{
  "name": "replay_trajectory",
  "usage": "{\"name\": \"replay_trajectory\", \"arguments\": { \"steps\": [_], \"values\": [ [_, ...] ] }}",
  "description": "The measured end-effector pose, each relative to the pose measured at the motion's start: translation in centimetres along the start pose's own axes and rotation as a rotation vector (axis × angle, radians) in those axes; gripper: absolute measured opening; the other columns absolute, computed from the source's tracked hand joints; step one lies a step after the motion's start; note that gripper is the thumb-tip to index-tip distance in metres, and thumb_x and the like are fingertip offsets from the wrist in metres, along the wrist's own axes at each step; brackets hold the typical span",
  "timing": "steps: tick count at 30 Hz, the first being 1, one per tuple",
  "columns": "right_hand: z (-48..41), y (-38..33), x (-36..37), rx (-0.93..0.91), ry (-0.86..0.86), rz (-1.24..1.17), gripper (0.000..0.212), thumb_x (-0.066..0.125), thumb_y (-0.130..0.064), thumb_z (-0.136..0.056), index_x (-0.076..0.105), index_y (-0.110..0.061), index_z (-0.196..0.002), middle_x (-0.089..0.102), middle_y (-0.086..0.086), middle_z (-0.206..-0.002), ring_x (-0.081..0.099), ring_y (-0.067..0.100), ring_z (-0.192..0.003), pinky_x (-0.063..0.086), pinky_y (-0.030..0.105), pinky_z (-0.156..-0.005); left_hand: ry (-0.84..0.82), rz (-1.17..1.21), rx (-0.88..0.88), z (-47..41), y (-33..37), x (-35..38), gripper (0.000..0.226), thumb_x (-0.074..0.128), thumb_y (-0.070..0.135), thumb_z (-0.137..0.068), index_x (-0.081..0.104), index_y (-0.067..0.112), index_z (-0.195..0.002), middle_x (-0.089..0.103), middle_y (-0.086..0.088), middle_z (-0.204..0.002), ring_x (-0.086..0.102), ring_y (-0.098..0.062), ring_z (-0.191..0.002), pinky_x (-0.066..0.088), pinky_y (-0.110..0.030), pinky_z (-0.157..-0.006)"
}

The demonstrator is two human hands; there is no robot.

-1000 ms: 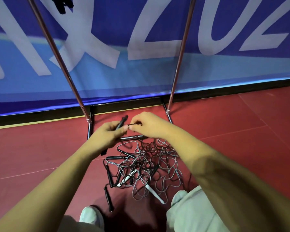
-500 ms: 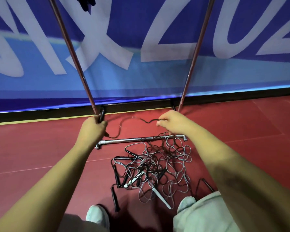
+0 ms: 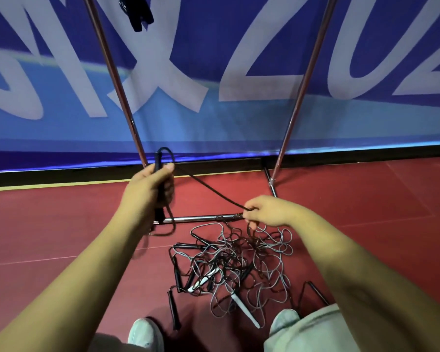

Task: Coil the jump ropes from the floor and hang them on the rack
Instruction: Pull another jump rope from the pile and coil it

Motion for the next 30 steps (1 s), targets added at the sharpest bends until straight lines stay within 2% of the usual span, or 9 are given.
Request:
{"name": "replay_trajectory", "arguments": {
  "steps": [4,8,11,14,17,21,23,26,30],
  "values": [
    [-0.4,1.8,-1.2,0.036,0.160,-0.070,0.014,0.060,-0.016,-0.094,0.068,-0.017,-0.083,0.074,-0.001,-0.081,0.051,0.005,-0.058,0.039,0.021,-0.057,0.166,-0.157,-0.015,-0.9,0.0,-2.4,0.018,0.056,0.020,-0.099,0.057,0.016,-0.081,0.052,0.003,-0.061,0.037,-0.007,-0.044,0.026,-0.020,-0.042],
    [-0.2,-0.8,-2.4,-0.033,0.220,-0.088,0.015,0.063,-0.018,-0.094,0.075,-0.010,-0.092,0.070,0.009,-0.073,0.048,0.000,-0.045,0.037,0.014,-0.046,0.275,-0.968,0.057,-1.2,-0.1,-4.0,0.016,0.058,0.022,-0.097,0.070,0.013,-0.103,0.070,-0.010,-0.089,0.063,-0.025,-0.078,0.046,-0.036,-0.070],
    [0.6,-4.3,-1.8,-0.135,0.175,0.044,0.019,0.064,-0.025,-0.093,0.077,-0.012,-0.093,0.071,0.013,-0.084,0.055,0.011,-0.066,0.046,0.028,-0.066,0.118,-0.693,0.044,-0.4,-0.8,-1.8,0.012,0.059,0.017,-0.097,0.069,0.020,-0.104,0.061,0.000,-0.071,0.054,-0.006,-0.052,0.042,-0.020,-0.052],
    [1.6,-8.0,-0.9,-0.291,0.187,0.062,0.021,0.062,-0.027,-0.094,0.075,-0.012,-0.090,0.062,0.002,-0.068,0.044,0.001,-0.054,0.037,0.021,-0.058,-0.190,-0.603,-0.041,0.8,-2.0,1.4,0.017,0.056,0.024,-0.099,0.068,0.028,-0.111,0.063,-0.006,-0.064,0.037,-0.007,-0.040,0.029,-0.020,-0.041],
    [2.0,-9.2,-1.7,-0.331,0.313,0.019,0.019,0.061,-0.025,-0.094,0.074,-0.014,-0.086,0.052,-0.010,-0.058,0.046,-0.004,-0.051,0.031,0.014,-0.050,-0.398,-0.572,-0.078,1.4,-3.0,2.8,0.012,0.055,0.021,-0.100,0.065,0.014,-0.097,0.060,-0.004,-0.066,0.044,-0.009,-0.043,0.025,-0.018,-0.040],
    [1.5,-6.8,-1.1,-0.272,0.149,0.030,0.020,0.059,-0.036,-0.095,0.067,-0.023,-0.083,0.065,-0.006,-0.073,0.052,0.000,-0.063,0.041,0.022,-0.064,-0.260,-0.305,-0.052,0.7,-2.3,2.3,0.023,0.059,0.020,-0.095,0.051,0.016,-0.074,0.032,-0.001,-0.060,0.026,-0.011,-0.047,0.018,-0.022,-0.043],
    [0.9,-4.6,-0.6,-0.193,0.054,0.042,0.023,0.055,-0.042,-0.096,0.069,-0.025,-0.088,0.069,-0.003,-0.082,0.051,0.006,-0.064,0.040,0.029,-0.065,-0.218,-0.188,-0.039,0.5,-2.1,1.9,0.025,0.055,0.016,-0.098,0.048,0.017,-0.073,0.032,0.000,-0.061,0.024,-0.010,-0.046,0.016,-0.021,-0.043],
    [0.4,-2.7,-0.3,-0.139,-0.021,-0.015,0.020,0.052,-0.043,-0.098,0.067,-0.030,-0.092,0.071,-0.021,-0.091,0.054,0.008,-0.069,0.041,0.031,-0.072,-0.155,-0.078,-0.049,0.3,-2.0,1.7,0.021,0.051,0.013,-0.099,0.047,0.016,-0.079,0.036,0.004,-0.060,0.026,-0.008,-0.044,0.019,-0.018,-0.041],
    [-0.2,-1.6,-0.5,-0.111,0.029,-0.001,0.012,0.056,-0.037,-0.097,0.063,-0.027,-0.095,0.061,-0.014,-0.081,0.048,-0.003,-0.060,0.038,0.018,-0.063,-0.030,0.044,-0.066,-0.6,-1.7,0.2,0.019,0.053,0.015,-0.099,0.050,0.016,-0.080,0.039,0.004,-0.061,0.027,-0.007,-0.043,0.020,-0.016,-0.037]
  ]
}}
Point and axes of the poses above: each hand's wrist, its own z-axis away from the middle knuckle, its own x-axis out of the palm, y = z × x, the point moved 4 cm from there along -z, towards the middle knuckle
